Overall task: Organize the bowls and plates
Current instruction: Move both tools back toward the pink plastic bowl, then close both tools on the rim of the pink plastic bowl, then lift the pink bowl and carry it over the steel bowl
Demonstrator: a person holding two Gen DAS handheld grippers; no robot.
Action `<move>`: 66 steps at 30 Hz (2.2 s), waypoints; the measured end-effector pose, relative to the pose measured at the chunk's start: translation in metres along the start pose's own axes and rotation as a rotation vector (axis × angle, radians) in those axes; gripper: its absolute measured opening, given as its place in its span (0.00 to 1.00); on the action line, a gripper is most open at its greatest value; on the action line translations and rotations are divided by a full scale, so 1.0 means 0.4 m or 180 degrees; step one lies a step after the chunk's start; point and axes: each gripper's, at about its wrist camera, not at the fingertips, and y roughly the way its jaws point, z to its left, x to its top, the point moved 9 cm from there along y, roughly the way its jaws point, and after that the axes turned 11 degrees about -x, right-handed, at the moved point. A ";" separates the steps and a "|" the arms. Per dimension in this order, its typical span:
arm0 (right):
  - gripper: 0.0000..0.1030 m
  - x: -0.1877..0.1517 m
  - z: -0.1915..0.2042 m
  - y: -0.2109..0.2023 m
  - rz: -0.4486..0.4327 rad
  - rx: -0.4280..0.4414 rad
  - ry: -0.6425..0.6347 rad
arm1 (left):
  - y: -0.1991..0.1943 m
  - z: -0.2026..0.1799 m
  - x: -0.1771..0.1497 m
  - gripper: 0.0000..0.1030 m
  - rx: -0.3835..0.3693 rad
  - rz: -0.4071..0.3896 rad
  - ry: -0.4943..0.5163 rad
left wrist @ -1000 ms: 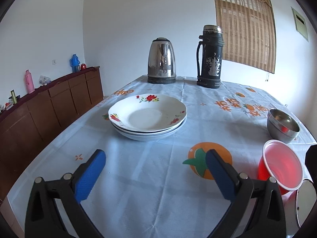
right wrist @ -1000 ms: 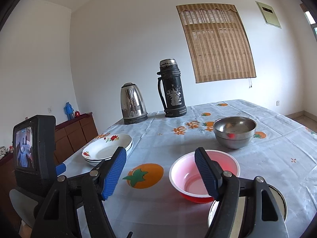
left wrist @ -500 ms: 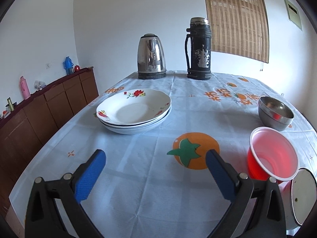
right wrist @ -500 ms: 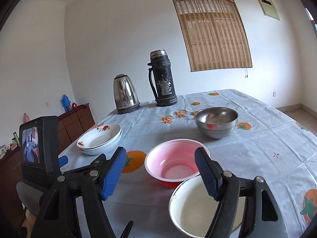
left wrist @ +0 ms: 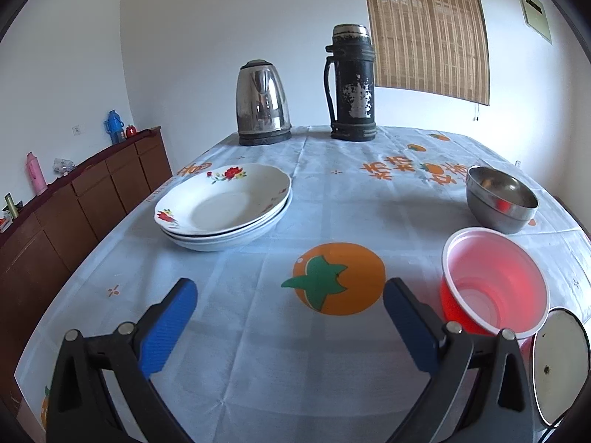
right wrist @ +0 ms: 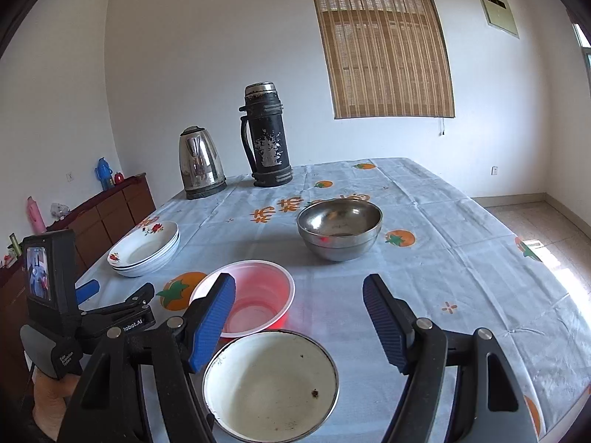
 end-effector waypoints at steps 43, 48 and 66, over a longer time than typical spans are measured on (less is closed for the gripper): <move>0.20 -0.088 0.099 0.296 0.1879 0.0953 -0.0405 | 0.122 -0.257 -0.012 0.13 -0.1454 0.0884 0.0036; 0.17 -0.090 0.099 0.295 0.1874 0.0952 -0.0387 | 0.121 -0.262 0.005 0.10 -0.1414 0.0821 0.0058; 0.14 0.048 -0.006 0.243 0.1559 0.0916 -0.0025 | 0.071 -0.395 0.182 0.10 -0.1546 0.0411 0.0354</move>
